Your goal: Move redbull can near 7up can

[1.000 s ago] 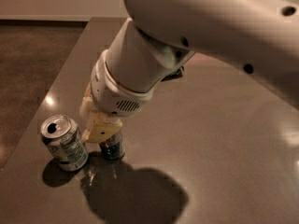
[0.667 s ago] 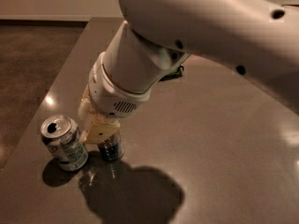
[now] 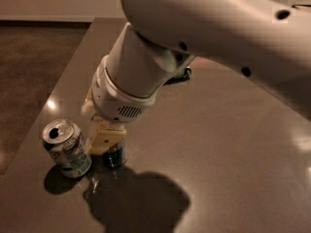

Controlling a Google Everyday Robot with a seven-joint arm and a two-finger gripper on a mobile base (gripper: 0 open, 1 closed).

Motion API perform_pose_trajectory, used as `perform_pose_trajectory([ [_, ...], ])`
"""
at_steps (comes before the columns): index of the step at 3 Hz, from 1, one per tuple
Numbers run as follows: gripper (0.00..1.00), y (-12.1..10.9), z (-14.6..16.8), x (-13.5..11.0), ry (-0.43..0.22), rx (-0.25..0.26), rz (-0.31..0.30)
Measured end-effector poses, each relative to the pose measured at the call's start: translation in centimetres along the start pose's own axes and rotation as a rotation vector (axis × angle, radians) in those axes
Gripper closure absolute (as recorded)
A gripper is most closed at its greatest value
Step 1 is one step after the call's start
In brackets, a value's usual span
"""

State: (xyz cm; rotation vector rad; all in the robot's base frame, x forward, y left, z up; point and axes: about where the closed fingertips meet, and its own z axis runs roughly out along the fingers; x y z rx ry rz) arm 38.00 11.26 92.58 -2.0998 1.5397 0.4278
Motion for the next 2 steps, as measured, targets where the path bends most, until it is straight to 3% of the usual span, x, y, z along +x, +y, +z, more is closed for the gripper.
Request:
perform_pose_trajectory([
  [1, 0.00, 0.08, -0.29, -0.36, 0.002, 0.007, -0.007],
  [2, 0.00, 0.08, -0.29, -0.36, 0.002, 0.007, -0.007],
])
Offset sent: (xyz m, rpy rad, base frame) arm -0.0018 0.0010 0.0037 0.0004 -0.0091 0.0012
